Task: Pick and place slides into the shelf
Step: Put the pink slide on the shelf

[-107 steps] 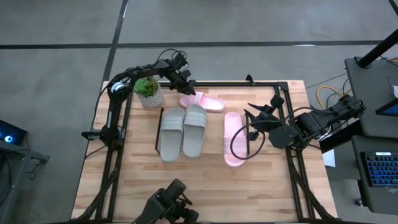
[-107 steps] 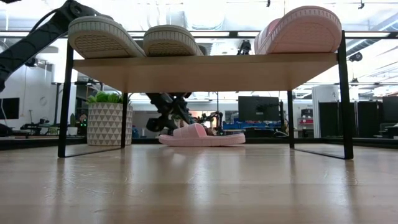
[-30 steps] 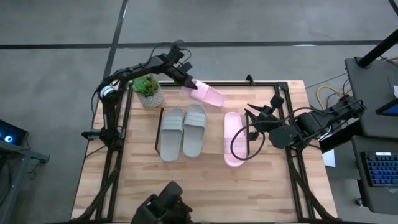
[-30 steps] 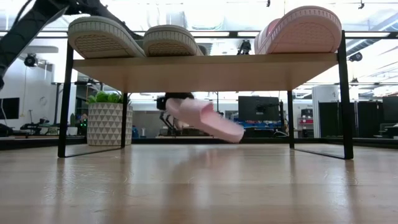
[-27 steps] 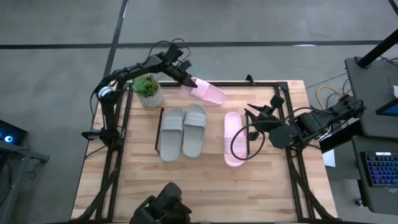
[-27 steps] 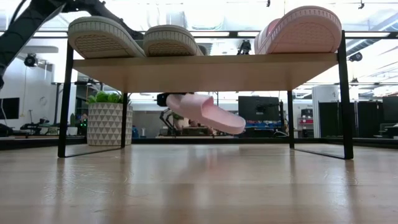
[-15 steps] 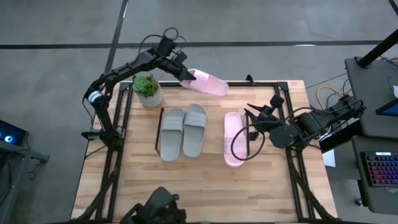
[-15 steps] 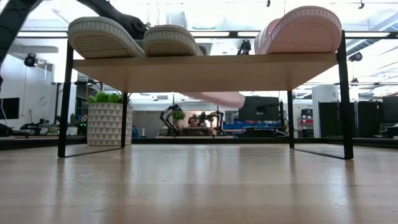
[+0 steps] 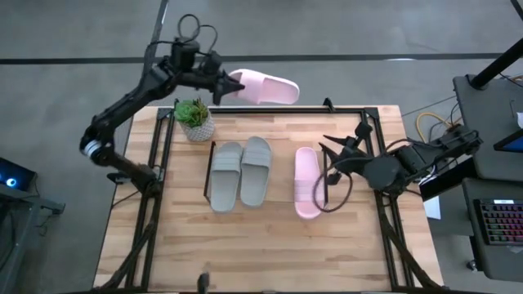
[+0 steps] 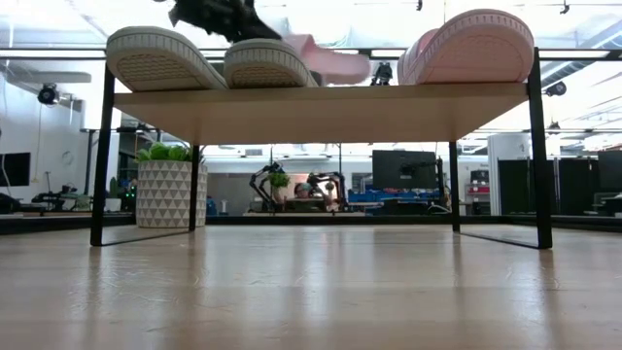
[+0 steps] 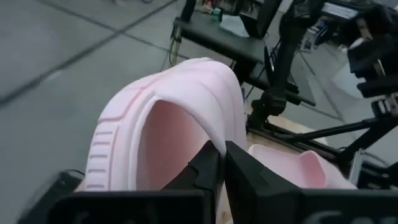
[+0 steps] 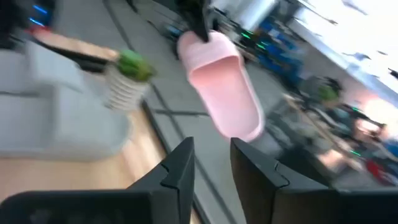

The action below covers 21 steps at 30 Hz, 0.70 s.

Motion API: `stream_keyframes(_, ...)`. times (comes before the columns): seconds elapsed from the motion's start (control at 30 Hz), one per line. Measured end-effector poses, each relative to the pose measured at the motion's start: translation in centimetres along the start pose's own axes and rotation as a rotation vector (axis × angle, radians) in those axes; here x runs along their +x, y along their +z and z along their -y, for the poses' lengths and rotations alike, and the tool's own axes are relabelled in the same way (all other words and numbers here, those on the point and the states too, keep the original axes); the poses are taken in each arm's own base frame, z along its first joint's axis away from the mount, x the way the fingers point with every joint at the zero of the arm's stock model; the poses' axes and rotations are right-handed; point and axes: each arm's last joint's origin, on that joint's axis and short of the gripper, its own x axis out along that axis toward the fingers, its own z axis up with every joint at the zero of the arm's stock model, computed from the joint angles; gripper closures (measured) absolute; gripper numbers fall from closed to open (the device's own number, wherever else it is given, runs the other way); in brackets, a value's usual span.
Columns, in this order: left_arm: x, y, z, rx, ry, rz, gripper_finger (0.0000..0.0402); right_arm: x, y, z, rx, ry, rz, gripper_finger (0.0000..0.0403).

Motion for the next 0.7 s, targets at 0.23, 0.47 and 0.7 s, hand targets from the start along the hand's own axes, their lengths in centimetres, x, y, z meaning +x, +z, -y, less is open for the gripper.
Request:
stream_keyframes(0.23, -3.5, 0.3, 5.5, 0.187, -0.025, 0.124, 0.0402, 0.2, 1.9, 1.6, 0.043, 0.325, 0.236, 0.0248)
stream_keyframes(0.47, -4.6, -0.9, 8.0, 0.361, -0.035, 0.337, 0.0402, 2.9, 3.5, 0.9, -0.046, 0.383, 0.414, 0.022)
stream_keyframes(0.7, -4.0, -2.5, 7.7, 0.459, -0.035, 0.516, 0.0402, 6.9, 3.6, 0.4, -0.074, 0.279, 0.371, 0.0224)
